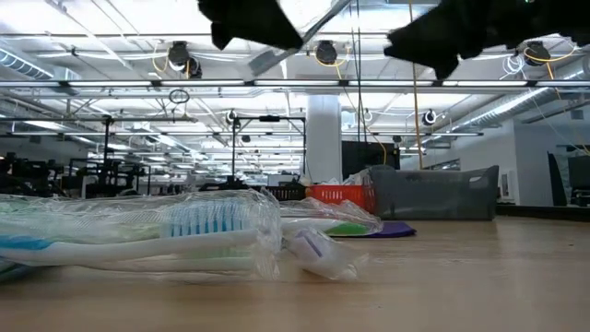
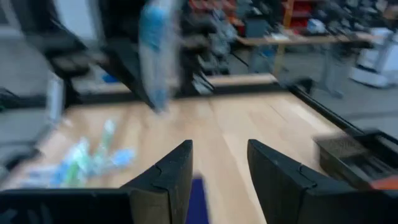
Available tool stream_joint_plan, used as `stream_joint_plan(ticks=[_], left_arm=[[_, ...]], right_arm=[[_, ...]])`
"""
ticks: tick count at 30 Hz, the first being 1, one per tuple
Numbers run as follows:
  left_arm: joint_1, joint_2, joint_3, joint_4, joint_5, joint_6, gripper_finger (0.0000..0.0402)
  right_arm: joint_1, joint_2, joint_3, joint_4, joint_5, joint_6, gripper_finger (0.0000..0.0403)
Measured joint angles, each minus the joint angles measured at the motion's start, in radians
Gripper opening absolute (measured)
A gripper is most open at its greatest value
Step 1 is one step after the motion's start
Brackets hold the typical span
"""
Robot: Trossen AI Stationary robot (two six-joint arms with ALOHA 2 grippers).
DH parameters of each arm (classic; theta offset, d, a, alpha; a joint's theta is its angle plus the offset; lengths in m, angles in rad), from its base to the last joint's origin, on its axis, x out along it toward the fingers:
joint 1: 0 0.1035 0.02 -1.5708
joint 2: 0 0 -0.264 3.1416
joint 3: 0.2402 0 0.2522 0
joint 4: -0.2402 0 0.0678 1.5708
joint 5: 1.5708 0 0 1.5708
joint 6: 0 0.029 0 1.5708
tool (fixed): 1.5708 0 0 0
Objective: Pick & Place Toothbrushes
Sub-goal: Put the blue toothbrush into the black bin
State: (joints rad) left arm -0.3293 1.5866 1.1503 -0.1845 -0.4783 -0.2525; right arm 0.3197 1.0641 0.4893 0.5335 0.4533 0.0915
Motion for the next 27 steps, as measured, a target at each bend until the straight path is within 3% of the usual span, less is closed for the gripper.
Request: stream_joint_plan(ticks=[10,14,16,27], left_arm=[[0.071,0.002,0.0,0.17,-0.031,0.102,0.0001],[0.097,0.002,0.0,0.189,-0.03,0.112,0.0001],[0.108,0.002,-0.001,0.2,-0.03,0.118,0.0001],[0.142,0.026,-0.001,0.267,-0.027,0.137,0.0002]], right_arm=[[-0.071,0.137,0.001,0.35,-0.077,-0.033,0.0144],[-0.105,0.181,0.001,0.442,-0.193,-0.032,0.0144],[-0.117,0.202,0.001,0.495,-0.195,-0.032,0.0144],[-0.197,0.246,0.039,0.574,-0.221,-0.02,0.0144]])
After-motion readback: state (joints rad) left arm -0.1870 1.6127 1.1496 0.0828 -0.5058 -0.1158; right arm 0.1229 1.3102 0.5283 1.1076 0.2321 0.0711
